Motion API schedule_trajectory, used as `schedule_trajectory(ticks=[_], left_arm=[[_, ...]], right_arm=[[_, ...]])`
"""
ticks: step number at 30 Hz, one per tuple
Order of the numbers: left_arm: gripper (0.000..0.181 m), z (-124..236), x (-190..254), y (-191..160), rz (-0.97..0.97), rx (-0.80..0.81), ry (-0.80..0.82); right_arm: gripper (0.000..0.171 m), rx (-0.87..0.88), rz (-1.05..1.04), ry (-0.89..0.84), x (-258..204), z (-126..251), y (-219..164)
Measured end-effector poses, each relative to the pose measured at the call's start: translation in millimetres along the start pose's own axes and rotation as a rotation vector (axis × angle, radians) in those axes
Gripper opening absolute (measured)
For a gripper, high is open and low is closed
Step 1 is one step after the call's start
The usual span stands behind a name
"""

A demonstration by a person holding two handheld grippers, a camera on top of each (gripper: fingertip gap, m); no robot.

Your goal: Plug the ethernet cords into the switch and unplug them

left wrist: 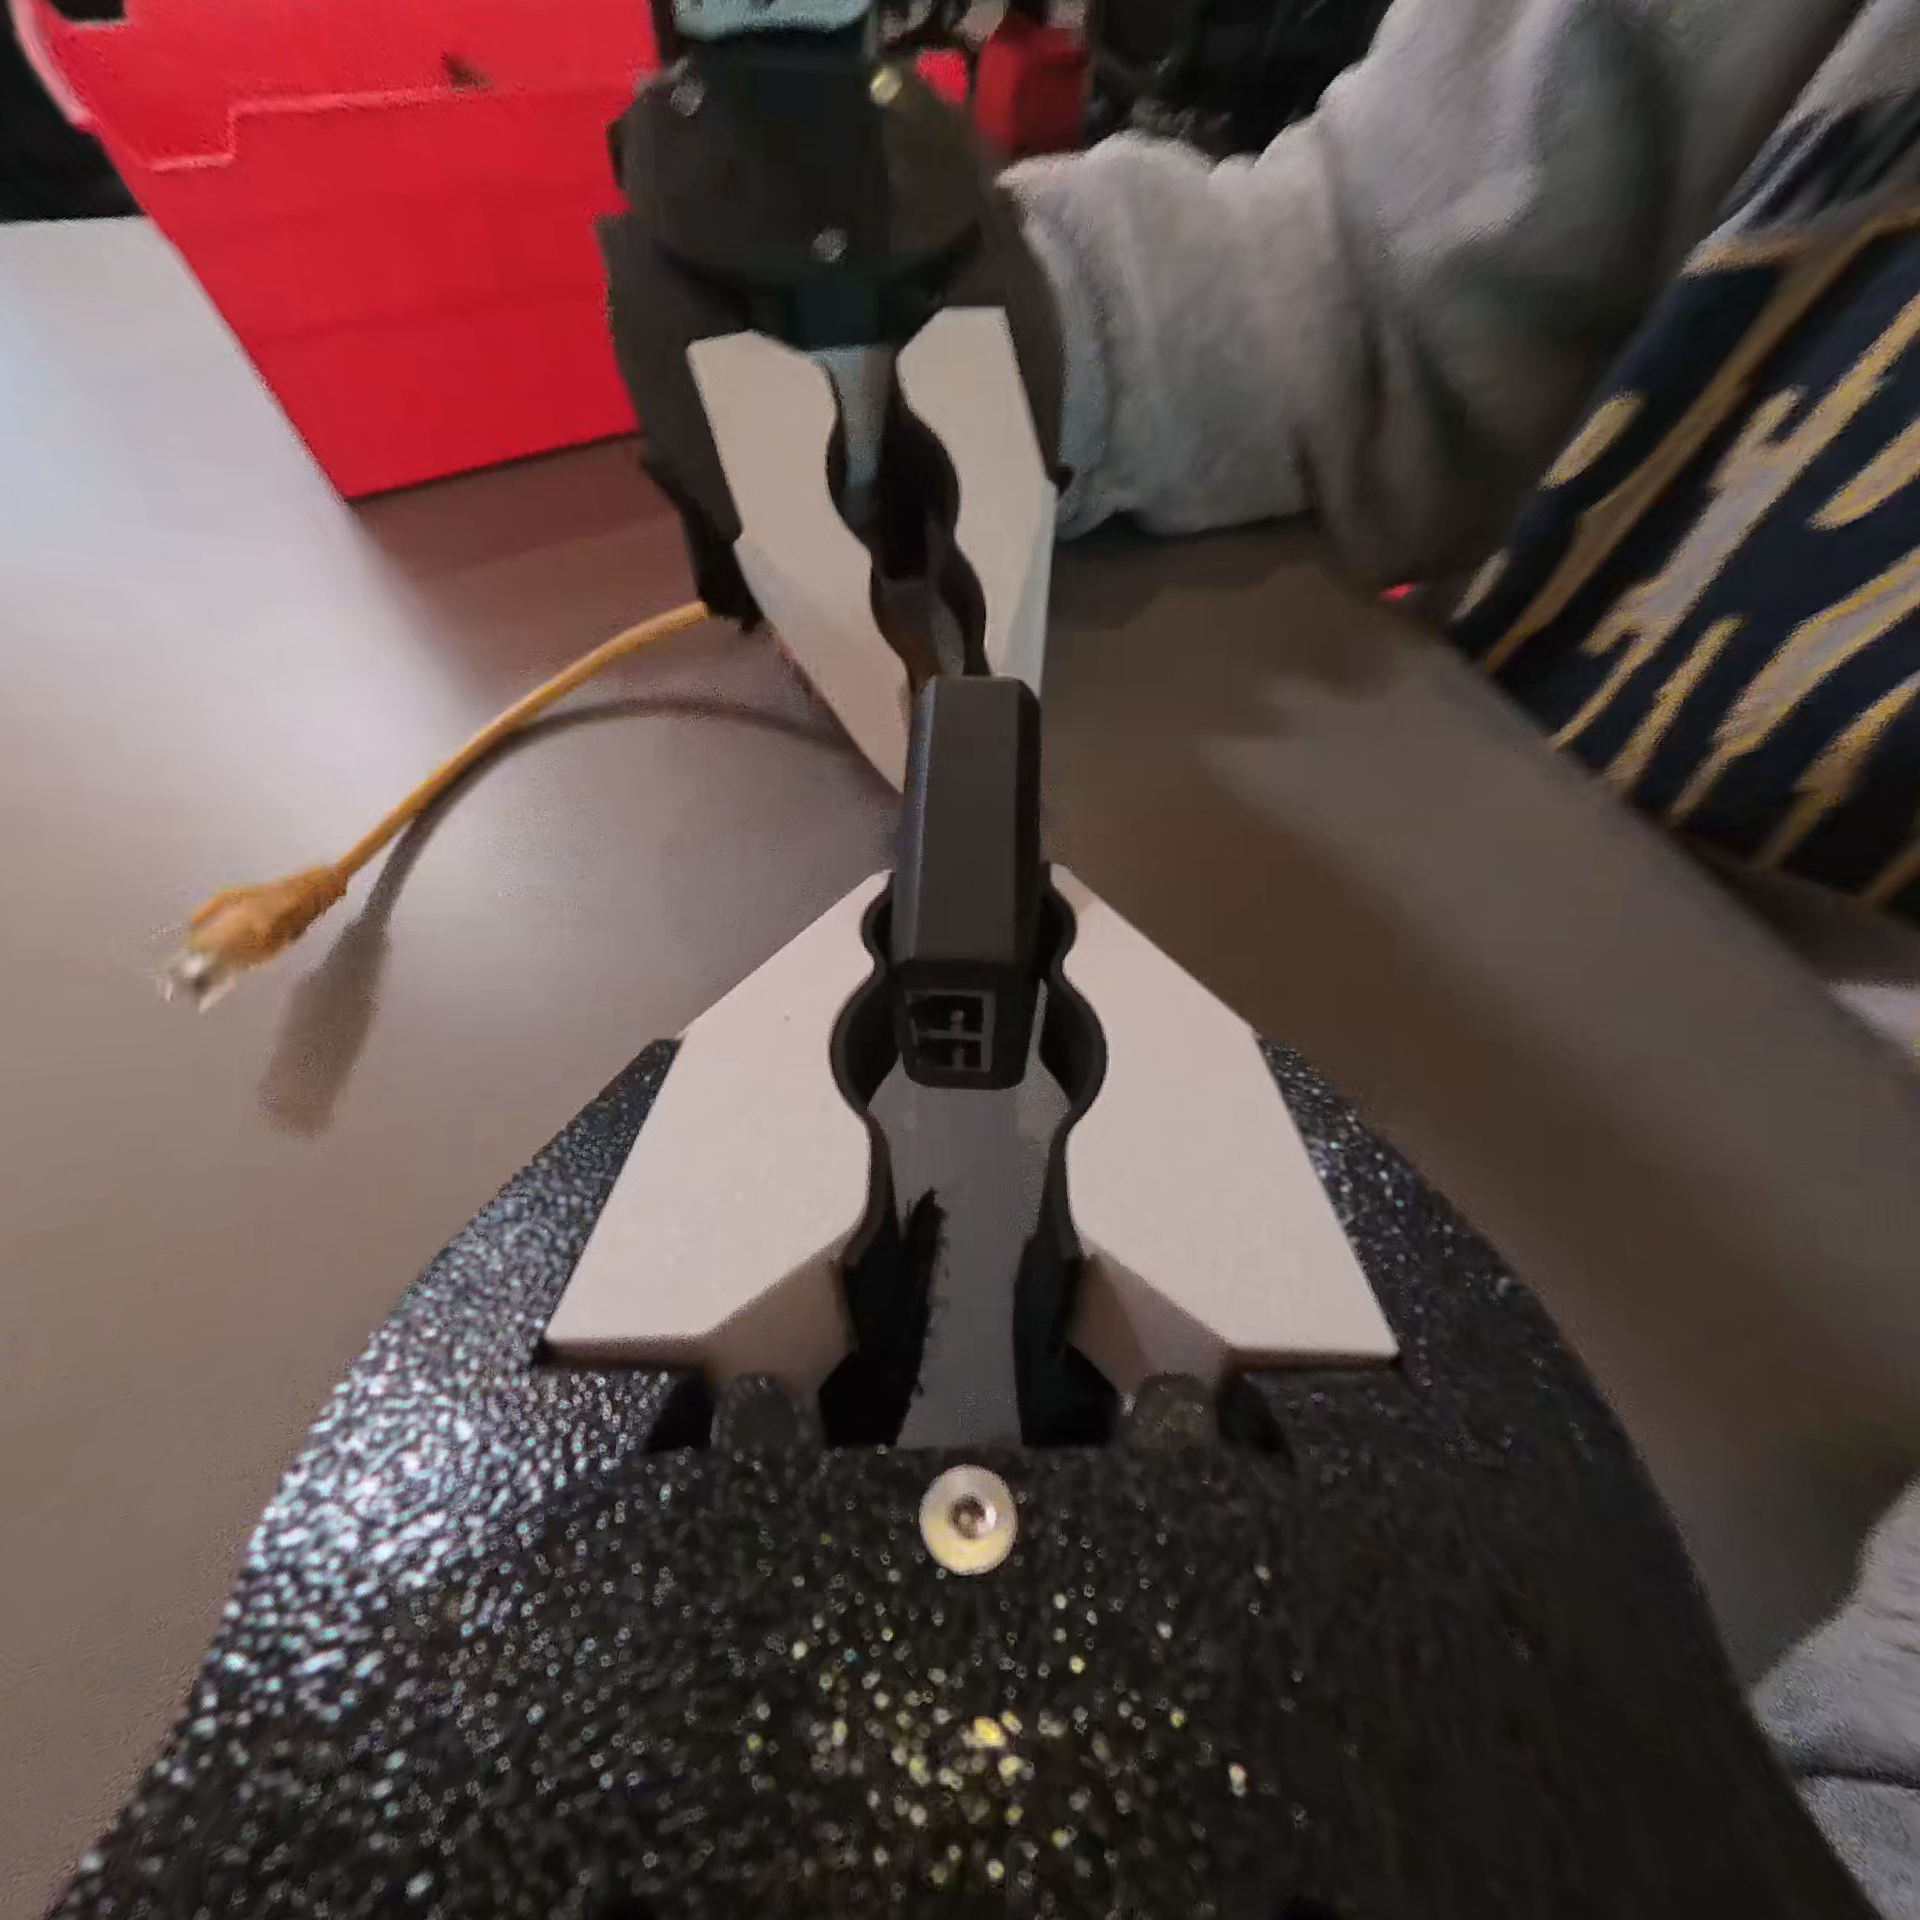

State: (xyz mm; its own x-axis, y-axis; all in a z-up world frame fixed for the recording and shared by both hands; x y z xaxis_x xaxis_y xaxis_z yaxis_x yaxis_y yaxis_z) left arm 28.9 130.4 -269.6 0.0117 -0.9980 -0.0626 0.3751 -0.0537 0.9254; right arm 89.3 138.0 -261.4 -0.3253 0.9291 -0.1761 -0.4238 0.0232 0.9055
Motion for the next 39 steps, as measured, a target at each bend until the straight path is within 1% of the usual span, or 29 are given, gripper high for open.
schedule_trajectory(ticks=[3, 9, 10, 11, 12, 13, 14, 16, 18, 19, 21, 24, 28, 30, 32, 34, 39], left_arm=[[0.021, 1.8, 8.4, 12.6, 0.032, 0.081, -0.072], [0.022, -4.5, 16.0, 11.5, 0.064, 0.066, -0.136], [0.022, -3.2, 17.5, 10.2, 0.064, 0.058, -0.146], [0.022, 4.1, 18.8, 3.7, 0.07, 0.03, -0.148], [0.021, 14.7, 12.6, -2.4, 0.087, 0.028, -0.091], [0.021, 22.4, 6.6, -0.9, 0.108, 0.066, -0.053], [0.022, 24.1, 1.6, 3.2, 0.096, 0.1, -0.019], [0.022, 17.6, -3.5, 3.1, 0.066, 0.083, 0.017], [0.021, 20.7, -14.3, 6.1, 0.033, 0.111, 0.11], [0.021, 27.3, -20.6, 11.2, 0.003, 0.16, 0.182], [0.021, 44.6, -37.4, 17.8, -0.039, 0.234, 0.377], [0.021, 65.4, -54.4, 14.3, -0.083, 0.229, 0.614], [0.021, 68.8, -57.3, 12.8, -0.084, 0.216, 0.657], [0.021, 67.7, -57.7, 12.4, -0.083, 0.208, 0.656], [0.021, 66.2, -57.8, 11.8, -0.091, 0.195, 0.661], [0.021, 63.0, -56.9, 10.4, -0.099, 0.173, 0.652], [0.021, 55.7, -55.3, 6.5, -0.111, 0.124, 0.631]], right_arm=[[0.01, 0.038, -0.012, 0.101, -9.2, 4.4, 6.4], [0.01, 0.017, -0.019, 0.154, -17.6, 7.8, 0.9], [0.01, 0.014, -0.022, 0.188, -21.9, 13.2, -0.2], [0.009, 0.059, -0.054, 0.224, -26.0, 24.8, 3.4], [0.009, 0.108, -0.067, 0.192, -21.6, 36.2, 6.6], [0.01, 0.119, -0.067, 0.143, -15.5, 42.9, 6.8], [0.01, 0.131, -0.054, 0.107, -12.4, 45.5, 9.6], [0.01, 0.142, -0.02, 0.037, -9.4, 48.1, 18.5], [0.01, 0.167, 0.045, -0.075, -7.1, 57.6, 30.9], [0.01, 0.19, 0.074, -0.126, -9.1, 66.0, 41.3], [0.01, 0.228, 0.143, -0.244, -16.3, 87.7, 67.2], [0.01, 0.176, 0.266, -0.383, -40.2, 124.6, 105.2], [0.011, 0.084, 0.375, -0.561, -72.2, 186.7, 154.1], [0.011, 0.03, 0.376, -0.643, -79.8, 219.5, 167.8], [0.011, -0.041, 0.34, -0.723, -78.2, 251.7, 168.6], [0.011, -0.107, 0.261, -0.774, -71.0, 279.7, 156.3], [0.011, -0.223, 0.028, -0.802, -49.6, 323.4, 91.3]])
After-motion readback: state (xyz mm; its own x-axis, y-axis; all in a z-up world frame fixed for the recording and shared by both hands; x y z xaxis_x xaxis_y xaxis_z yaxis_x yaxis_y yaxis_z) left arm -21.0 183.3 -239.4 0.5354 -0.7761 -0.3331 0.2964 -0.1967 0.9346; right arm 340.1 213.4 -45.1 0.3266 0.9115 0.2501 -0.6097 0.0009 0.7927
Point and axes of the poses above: each gripper's, where its closed fingertips meet, z back along the fingers, y out of its top, x = y × z across the jaws, the point moved 3 cm from there along z, back along the fingers, and after that the axes turned 7 degrees about -z, right-handed, at the moved point
